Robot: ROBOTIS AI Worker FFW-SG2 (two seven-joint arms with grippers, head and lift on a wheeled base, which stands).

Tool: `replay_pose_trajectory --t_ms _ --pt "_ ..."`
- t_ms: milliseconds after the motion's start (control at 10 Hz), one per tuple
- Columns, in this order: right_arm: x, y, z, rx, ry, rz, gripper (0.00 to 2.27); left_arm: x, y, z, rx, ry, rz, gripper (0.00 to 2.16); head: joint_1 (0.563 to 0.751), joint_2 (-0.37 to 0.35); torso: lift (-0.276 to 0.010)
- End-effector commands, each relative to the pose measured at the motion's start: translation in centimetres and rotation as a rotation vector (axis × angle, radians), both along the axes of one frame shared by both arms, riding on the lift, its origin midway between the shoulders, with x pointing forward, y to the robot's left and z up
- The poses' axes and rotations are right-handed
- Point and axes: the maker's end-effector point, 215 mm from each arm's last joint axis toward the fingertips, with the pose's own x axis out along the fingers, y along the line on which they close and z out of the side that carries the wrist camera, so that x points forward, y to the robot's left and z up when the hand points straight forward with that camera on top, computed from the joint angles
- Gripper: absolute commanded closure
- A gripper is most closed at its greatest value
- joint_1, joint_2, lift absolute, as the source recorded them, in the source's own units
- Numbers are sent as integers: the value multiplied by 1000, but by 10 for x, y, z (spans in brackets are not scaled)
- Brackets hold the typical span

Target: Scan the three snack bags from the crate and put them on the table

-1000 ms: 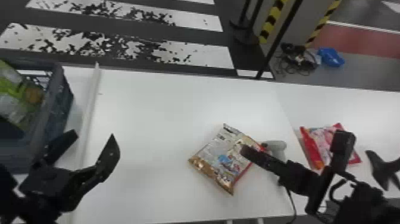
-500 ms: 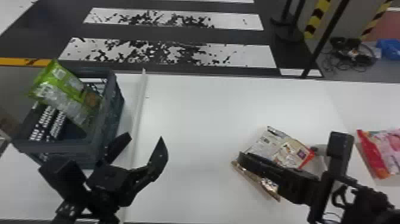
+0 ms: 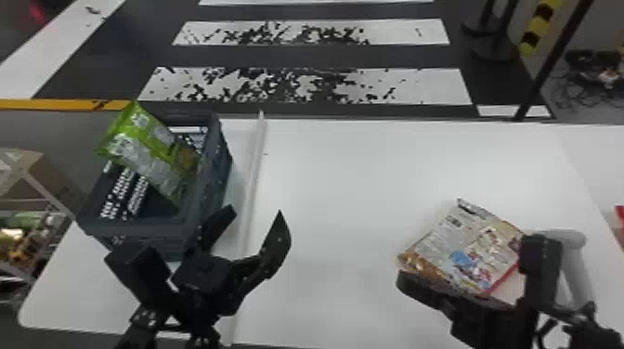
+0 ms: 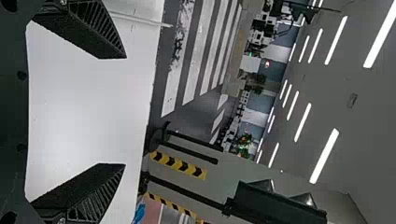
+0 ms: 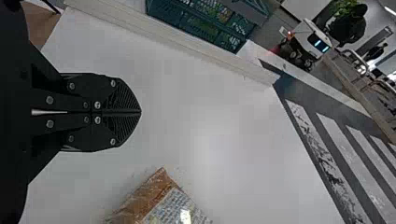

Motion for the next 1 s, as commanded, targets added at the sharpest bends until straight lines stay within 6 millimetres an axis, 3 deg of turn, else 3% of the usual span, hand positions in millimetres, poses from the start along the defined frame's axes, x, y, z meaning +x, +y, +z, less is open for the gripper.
replay_pose_trajectory --t_ms 0,400,900 --pt "-7 -15 -14 -18 30 -22 2047 4 -5 -2 -6 1 -7 36 695 79 -94" --pt "-10 -55 -43 -73 82 -80 2047 6 -6 -3 -9 0 -9 36 695 6 -94" --pt "-8 -108 -48 -86 95 -178 2047 4 -12 -3 -17 2 -19 36 695 -87 -94"
